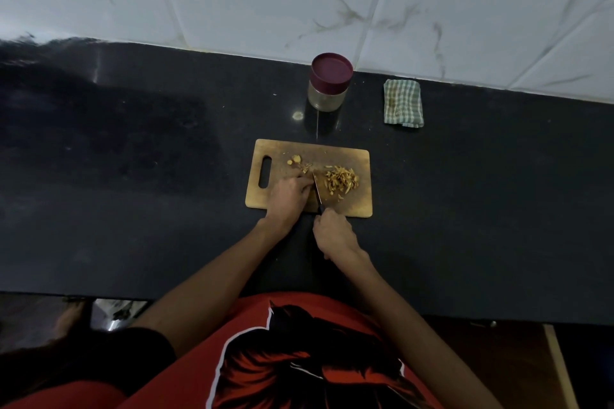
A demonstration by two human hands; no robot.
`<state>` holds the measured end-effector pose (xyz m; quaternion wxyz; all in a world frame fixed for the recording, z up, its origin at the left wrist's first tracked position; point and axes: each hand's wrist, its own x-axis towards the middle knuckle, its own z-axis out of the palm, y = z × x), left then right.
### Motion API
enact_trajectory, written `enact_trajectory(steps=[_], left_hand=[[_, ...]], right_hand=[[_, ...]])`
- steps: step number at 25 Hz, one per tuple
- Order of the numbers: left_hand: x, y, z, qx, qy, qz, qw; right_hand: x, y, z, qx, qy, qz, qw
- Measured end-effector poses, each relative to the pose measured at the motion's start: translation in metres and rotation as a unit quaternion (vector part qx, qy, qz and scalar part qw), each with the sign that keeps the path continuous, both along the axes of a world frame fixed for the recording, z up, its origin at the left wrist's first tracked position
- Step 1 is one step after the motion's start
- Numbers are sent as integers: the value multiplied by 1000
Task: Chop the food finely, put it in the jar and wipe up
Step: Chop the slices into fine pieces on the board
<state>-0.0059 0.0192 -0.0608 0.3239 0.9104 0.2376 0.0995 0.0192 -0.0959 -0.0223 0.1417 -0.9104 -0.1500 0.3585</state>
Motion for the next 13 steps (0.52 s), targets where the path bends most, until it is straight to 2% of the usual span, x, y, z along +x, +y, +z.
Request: enact_trajectory(steps=[7, 13], left_hand=[[-2, -3, 3, -1, 6, 13, 1000], [-2, 0, 0, -18, -14, 13, 1000]], right_hand=[[-8, -16, -10, 37, -22, -28, 999], [1, -31, 2, 117, 71, -97, 986]])
